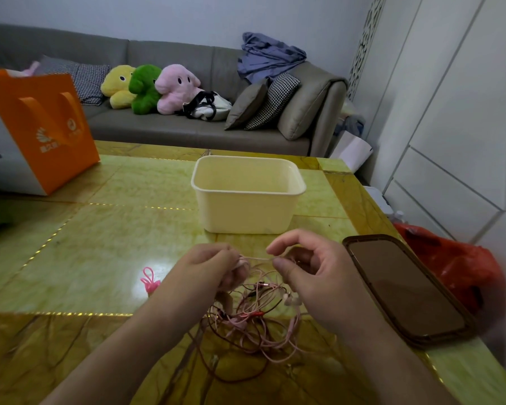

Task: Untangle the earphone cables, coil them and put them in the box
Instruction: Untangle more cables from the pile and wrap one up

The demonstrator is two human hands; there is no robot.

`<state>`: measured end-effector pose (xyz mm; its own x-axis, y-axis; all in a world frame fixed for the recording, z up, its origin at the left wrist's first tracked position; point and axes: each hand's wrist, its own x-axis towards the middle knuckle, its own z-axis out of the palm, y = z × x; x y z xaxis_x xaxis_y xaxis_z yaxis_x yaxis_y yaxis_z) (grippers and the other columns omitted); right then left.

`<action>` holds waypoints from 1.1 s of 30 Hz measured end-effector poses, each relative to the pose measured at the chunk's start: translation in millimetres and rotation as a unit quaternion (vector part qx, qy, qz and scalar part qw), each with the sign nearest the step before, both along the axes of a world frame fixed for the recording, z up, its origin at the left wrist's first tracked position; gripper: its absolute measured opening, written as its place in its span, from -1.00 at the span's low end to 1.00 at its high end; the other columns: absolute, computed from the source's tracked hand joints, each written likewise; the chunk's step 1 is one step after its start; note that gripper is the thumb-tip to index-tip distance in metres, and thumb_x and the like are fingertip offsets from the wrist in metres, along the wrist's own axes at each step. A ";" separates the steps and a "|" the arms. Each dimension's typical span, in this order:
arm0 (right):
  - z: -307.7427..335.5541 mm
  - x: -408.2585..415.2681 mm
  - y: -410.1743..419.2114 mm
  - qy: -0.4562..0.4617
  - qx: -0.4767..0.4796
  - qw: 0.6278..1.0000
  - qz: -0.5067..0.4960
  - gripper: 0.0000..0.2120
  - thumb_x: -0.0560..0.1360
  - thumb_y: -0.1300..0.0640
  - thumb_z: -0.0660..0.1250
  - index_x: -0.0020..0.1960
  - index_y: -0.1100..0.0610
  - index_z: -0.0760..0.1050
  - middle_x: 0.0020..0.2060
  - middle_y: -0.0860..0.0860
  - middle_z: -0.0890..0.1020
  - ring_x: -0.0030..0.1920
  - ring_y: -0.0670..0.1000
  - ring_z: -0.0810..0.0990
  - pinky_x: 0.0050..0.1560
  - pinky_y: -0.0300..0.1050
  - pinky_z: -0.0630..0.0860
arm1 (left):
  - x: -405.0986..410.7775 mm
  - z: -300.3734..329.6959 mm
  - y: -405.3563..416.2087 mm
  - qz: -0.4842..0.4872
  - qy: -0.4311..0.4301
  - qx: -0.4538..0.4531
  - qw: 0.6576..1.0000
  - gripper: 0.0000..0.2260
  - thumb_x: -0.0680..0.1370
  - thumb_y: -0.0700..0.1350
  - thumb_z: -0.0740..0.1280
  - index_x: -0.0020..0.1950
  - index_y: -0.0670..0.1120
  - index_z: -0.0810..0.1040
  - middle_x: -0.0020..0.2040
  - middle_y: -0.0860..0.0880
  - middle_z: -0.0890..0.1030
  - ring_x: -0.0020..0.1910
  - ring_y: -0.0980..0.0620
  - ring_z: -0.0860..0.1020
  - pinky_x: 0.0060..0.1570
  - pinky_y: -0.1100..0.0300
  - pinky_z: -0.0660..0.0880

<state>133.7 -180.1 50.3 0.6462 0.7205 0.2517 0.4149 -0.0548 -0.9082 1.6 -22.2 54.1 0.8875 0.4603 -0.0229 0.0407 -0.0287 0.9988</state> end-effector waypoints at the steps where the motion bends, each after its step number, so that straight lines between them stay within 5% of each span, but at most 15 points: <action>1: -0.6 0.5 -0.4 0.006 -0.005 1.000 -0.005 -0.76 0.60 0.29 0.45 -0.05 -0.05 0.68 -0.32 -0.01 0.66 -0.34 -0.04 0.59 -0.37 -0.15 0.52 | 0.4 1.0 0.6 0.026 0.007 0.013 1.000 -0.67 0.59 -0.11 0.25 -0.33 -0.24 0.46 -0.40 -0.02 0.34 -0.43 0.03 0.31 -0.41 0.08 0.47; 8: -2.3 3.4 1.8 0.005 -0.013 0.999 -0.031 -0.78 0.62 0.27 0.42 -0.09 -0.01 0.69 -0.25 0.03 0.71 -0.34 -0.09 0.58 -0.32 -0.22 0.50 | 0.9 3.7 2.0 0.096 0.008 0.025 0.995 -0.61 0.65 -0.22 0.18 -0.41 -0.16 0.37 -0.41 -0.08 0.34 -0.47 0.01 0.30 -0.35 0.01 0.45; 12: -0.7 2.7 1.7 -0.017 -0.023 1.000 0.013 -0.85 0.60 0.20 0.47 -0.10 0.00 0.69 -0.28 0.06 0.67 -0.31 0.08 0.55 -0.33 -0.01 0.48 | -0.1 2.0 3.3 0.109 -0.001 0.011 0.994 -0.52 0.68 -0.10 0.30 -0.45 -0.14 0.39 -0.44 -0.09 0.32 -0.48 0.00 0.31 -0.42 0.12 0.45; 15: -2.9 2.0 2.6 -0.034 -0.039 0.999 0.010 -0.80 0.60 0.21 0.48 -0.18 -0.01 0.67 -0.37 -0.03 0.60 -0.37 -0.10 0.49 -0.35 -0.19 0.43 | -1.4 0.4 8.1 0.128 -0.002 0.004 0.992 -0.50 0.63 -0.04 0.39 -0.46 -0.14 0.35 -0.46 -0.06 0.29 -0.50 0.02 0.30 -0.41 0.16 0.43; 18: -0.6 4.2 0.2 -0.003 -0.027 1.000 -0.007 -0.75 0.65 0.16 0.41 -0.21 0.04 0.65 -0.44 0.03 0.54 -0.43 0.07 0.41 -0.37 -0.08 0.38 | -2.1 0.0 12.0 0.158 -0.013 -0.004 0.987 -0.50 0.62 -0.08 0.41 -0.48 -0.12 0.34 -0.48 -0.03 0.29 -0.49 0.02 0.30 -0.37 0.11 0.43; 22: 0.8 4.3 -0.1 0.019 -0.032 0.999 -0.026 -0.62 0.71 0.03 0.31 -0.26 0.10 0.56 -0.50 0.00 0.31 -0.46 0.04 0.26 -0.42 -0.02 0.24 | -2.1 1.0 11.0 0.171 -0.024 -0.005 0.985 -0.48 0.64 -0.09 0.37 -0.51 -0.09 0.35 -0.48 -0.04 0.29 -0.49 0.02 0.28 -0.38 0.09 0.40; 28: -2.0 3.7 0.8 0.139 -0.063 0.987 0.059 -0.43 0.69 -0.23 0.20 -0.15 0.21 0.67 -0.43 0.15 0.57 -0.40 0.09 0.47 -0.37 -0.11 0.40 | -1.6 3.2 4.6 0.141 -0.043 0.002 0.989 -0.48 0.66 -0.10 0.34 -0.50 -0.10 0.34 -0.47 -0.05 0.29 -0.50 0.01 0.29 -0.37 0.08 0.38; 31: -6.2 0.0 4.3 0.177 -0.073 0.977 0.094 -0.49 0.60 -0.27 0.19 0.08 0.14 0.66 -0.27 0.28 0.71 -0.33 0.19 0.60 -0.25 0.00 0.49 | -1.4 1.9 0.6 0.116 -0.042 0.020 0.992 -0.50 0.66 -0.07 0.34 -0.45 -0.15 0.35 -0.46 -0.06 0.30 -0.49 -0.01 0.32 -0.33 0.04 0.38; 33: -10.5 -1.7 7.0 0.169 -0.082 0.977 0.097 -0.58 0.58 -0.20 0.23 0.15 0.08 0.65 -0.16 0.19 0.75 -0.24 0.16 0.68 -0.15 0.04 0.54 | -1.3 1.0 -1.4 0.105 -0.040 0.029 0.993 -0.51 0.66 -0.05 0.34 -0.42 -0.19 0.36 -0.46 -0.06 0.32 -0.49 0.00 0.33 -0.29 0.00 0.38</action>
